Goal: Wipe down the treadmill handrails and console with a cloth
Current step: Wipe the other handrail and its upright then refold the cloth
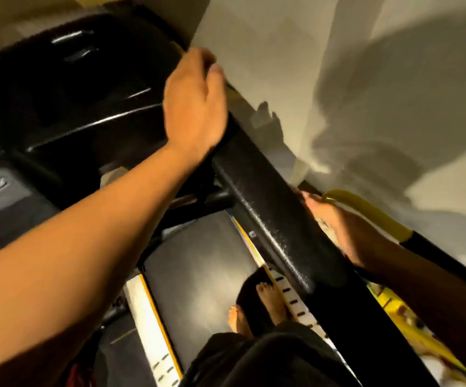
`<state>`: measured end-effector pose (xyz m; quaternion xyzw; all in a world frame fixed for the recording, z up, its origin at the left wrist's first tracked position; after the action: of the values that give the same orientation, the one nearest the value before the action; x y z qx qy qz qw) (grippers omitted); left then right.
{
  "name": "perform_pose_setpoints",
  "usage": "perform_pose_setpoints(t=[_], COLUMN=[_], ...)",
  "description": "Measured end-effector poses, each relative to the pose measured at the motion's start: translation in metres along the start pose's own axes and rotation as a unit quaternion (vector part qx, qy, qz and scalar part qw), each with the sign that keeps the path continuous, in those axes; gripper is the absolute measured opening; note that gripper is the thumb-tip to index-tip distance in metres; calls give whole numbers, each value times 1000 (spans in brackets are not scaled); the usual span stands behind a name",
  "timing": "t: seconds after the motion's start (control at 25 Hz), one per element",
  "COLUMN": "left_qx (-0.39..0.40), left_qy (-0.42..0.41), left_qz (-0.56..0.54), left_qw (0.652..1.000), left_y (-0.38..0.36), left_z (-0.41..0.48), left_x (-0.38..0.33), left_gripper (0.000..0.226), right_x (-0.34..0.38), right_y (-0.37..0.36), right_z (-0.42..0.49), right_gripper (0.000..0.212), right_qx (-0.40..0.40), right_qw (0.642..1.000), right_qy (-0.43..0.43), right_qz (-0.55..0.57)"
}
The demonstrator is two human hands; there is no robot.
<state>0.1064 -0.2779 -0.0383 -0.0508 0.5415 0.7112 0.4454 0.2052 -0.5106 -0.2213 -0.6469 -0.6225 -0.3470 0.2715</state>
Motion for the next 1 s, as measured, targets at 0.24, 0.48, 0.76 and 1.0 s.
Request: perform_pose_setpoints(t=[0.24, 0.48, 0.76, 1.0], left_qx=[77, 127, 145, 137], left_qy=[-119, -159, -92, -103], left_qz=[-56, 81, 261, 329], left_qw=[988, 976, 950, 928], left_y=[50, 90, 72, 97], left_z=[-48, -175, -191, -200], left_x=[-15, -8, 26, 41], left_gripper=[21, 18, 58, 67], right_x=[188, 190, 149, 233], right_y=[-49, -74, -69, -77], right_z=[4, -12, -75, 38], right_gripper=[46, 64, 91, 84], right_qx=[-94, -202, -182, -299], right_qw=[950, 880, 823, 816], right_qy=[214, 219, 182, 127], right_qz=[-209, -370, -507, -478])
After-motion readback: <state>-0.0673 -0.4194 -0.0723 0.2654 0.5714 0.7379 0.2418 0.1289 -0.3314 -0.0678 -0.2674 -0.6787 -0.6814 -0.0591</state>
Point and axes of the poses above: each hand's wrist, its own z-axis towards the middle knuckle, its own y-axis out of the back of the hand, x = y × z, the point moved 8 cm from there along z, towards the middle knuckle, and after that the axes turned 3 degrees about -y, right-handed, at the moved point
